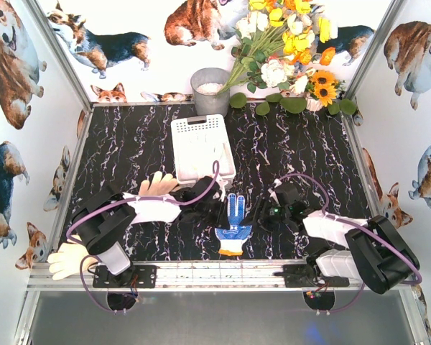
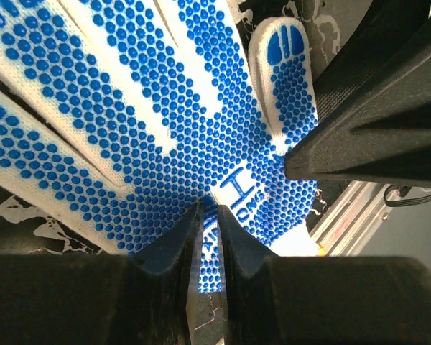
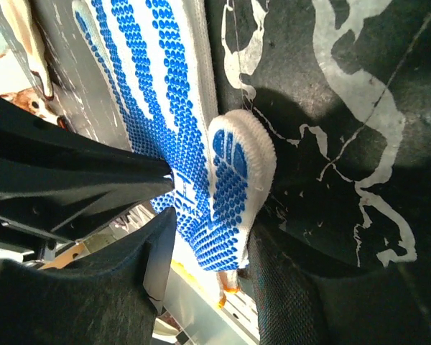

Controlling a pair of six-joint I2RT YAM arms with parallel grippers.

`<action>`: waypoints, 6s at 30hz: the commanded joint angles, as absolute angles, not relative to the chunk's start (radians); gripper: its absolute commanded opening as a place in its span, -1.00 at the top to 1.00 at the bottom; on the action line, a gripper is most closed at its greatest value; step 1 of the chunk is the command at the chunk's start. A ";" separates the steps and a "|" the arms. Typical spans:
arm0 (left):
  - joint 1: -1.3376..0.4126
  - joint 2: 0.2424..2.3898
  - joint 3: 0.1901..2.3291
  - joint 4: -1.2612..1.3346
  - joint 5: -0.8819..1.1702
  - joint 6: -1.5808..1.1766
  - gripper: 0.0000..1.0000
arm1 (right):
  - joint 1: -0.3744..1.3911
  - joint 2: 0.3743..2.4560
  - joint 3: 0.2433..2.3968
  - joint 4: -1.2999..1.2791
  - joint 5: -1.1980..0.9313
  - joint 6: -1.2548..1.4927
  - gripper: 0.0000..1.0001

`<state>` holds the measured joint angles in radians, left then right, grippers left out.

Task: Put the gloves into the storage basket
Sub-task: Pick up the glove from the center of the board.

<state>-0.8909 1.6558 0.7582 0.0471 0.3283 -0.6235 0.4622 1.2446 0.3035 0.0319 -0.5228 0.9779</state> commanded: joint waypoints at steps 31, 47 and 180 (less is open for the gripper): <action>-0.842 1.657 0.672 0.097 0.404 -0.622 0.78 | 0.668 1.282 0.207 0.182 -0.433 1.218 0.26; -0.739 1.339 0.531 0.129 0.461 -0.854 -0.34 | 0.670 1.220 0.258 0.166 -0.461 1.334 1.00; -0.854 1.408 0.356 0.724 0.194 -1.516 0.29 | 0.658 0.974 0.233 0.232 -0.480 1.513 1.00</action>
<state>-0.8566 1.4307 0.3393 0.7197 0.1974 -1.5181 0.6582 0.9691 0.2314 0.1890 -0.4686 1.5215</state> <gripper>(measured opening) 0.404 0.081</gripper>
